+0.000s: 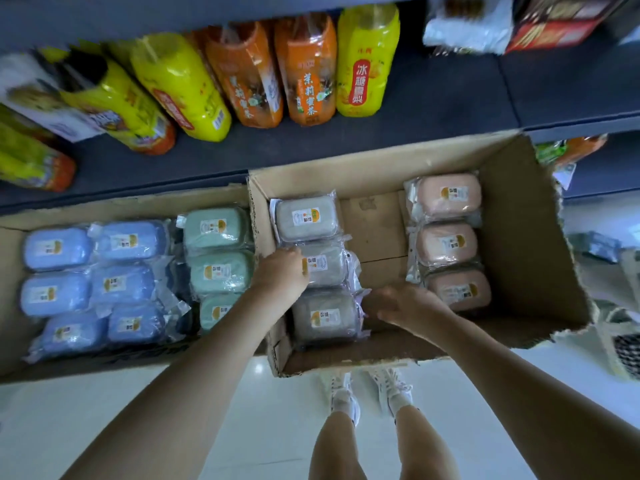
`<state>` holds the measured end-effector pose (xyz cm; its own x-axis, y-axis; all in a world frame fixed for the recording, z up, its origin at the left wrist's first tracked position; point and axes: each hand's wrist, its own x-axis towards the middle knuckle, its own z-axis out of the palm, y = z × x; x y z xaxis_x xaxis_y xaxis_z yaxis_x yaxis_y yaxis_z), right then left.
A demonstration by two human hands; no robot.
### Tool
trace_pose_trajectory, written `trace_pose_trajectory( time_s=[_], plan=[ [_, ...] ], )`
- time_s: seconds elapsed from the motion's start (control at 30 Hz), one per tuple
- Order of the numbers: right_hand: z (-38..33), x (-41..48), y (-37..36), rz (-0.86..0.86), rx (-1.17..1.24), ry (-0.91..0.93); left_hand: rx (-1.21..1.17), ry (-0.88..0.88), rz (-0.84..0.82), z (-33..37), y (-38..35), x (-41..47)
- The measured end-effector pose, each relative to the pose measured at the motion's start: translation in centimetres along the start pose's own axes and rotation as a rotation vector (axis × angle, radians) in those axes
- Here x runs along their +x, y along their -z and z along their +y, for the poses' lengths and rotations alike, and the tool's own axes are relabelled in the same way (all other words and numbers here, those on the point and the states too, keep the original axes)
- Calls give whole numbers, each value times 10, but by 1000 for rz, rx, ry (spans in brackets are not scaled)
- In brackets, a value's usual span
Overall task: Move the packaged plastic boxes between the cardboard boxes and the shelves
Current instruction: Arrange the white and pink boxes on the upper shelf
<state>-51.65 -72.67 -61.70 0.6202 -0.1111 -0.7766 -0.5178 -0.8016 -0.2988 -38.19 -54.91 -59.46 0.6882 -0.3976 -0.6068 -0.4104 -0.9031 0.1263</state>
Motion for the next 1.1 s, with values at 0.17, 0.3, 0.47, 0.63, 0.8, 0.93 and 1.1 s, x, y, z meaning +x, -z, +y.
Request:
trace_pose_trajectory(
  time_s=[0.17, 0.3, 0.47, 0.63, 0.8, 0.93, 1.1],
  plan=[
    [-8, -69, 64, 69, -277, -52, 124, -167, 78, 8, 61, -68],
    [-22, -129, 126, 224, -344, 7, 375, -243, 172, 17, 118, -118],
    [-33, -204, 202, 447, -748, 79, 425, -269, 284, 41, 207, -179],
    [-46, -287, 261, 594, -819, 129, 467, -233, 500, 77, 280, -262],
    [-45, -379, 305, 783, -772, 189, 471, -167, 722, 117, 318, -346],
    [-37, -455, 322, 867, -706, 201, 493, -160, 815, 155, 333, -401],
    [-36, -524, 335, 964, -712, 232, 572, -178, 846, 206, 353, -458]
  ],
)
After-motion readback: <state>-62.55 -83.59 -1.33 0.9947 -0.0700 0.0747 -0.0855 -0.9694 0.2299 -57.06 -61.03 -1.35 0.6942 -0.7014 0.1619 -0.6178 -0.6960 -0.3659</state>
